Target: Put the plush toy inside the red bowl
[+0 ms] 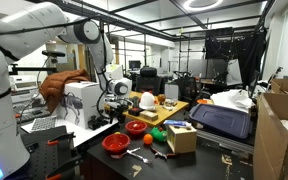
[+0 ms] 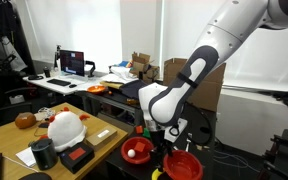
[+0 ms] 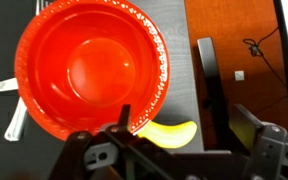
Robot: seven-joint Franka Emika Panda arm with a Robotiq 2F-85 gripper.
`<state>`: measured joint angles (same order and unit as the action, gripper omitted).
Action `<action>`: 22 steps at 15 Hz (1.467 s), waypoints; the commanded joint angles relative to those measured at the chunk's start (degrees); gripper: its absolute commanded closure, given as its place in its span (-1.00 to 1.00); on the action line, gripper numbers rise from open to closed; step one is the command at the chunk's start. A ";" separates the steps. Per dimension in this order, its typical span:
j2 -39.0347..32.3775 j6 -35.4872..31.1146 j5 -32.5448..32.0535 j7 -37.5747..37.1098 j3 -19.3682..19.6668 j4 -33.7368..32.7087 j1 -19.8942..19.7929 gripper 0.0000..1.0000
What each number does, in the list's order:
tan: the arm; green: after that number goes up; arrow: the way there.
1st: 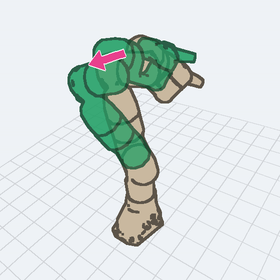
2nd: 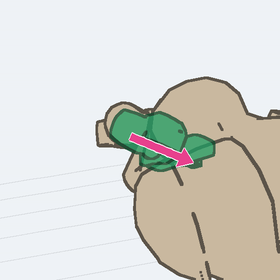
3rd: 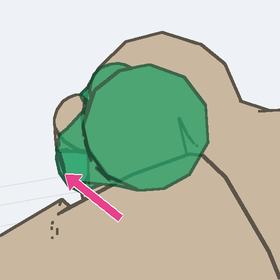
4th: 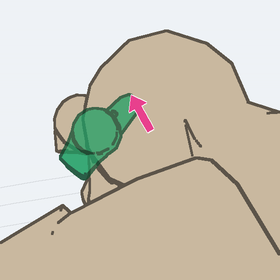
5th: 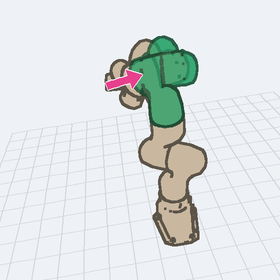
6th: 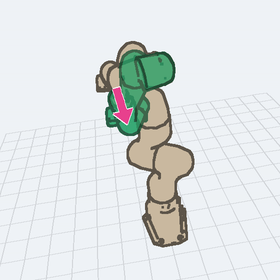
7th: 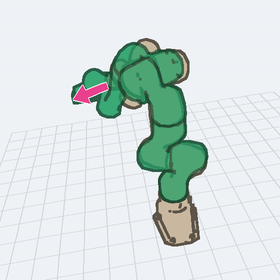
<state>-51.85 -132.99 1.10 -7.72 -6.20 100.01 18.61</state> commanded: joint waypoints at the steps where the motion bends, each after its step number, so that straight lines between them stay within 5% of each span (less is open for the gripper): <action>1: -0.74 6.21 -2.03 2.07 -0.67 -2.55 -0.67 -1.00; 11: -1.68 16.60 -2.76 15.76 -5.44 -4.02 -1.70 -1.00; 22: -4.86 6.09 -5.69 19.26 -7.09 -5.21 -0.58 -1.00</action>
<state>-55.38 -125.04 -3.12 8.99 -12.58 96.08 18.54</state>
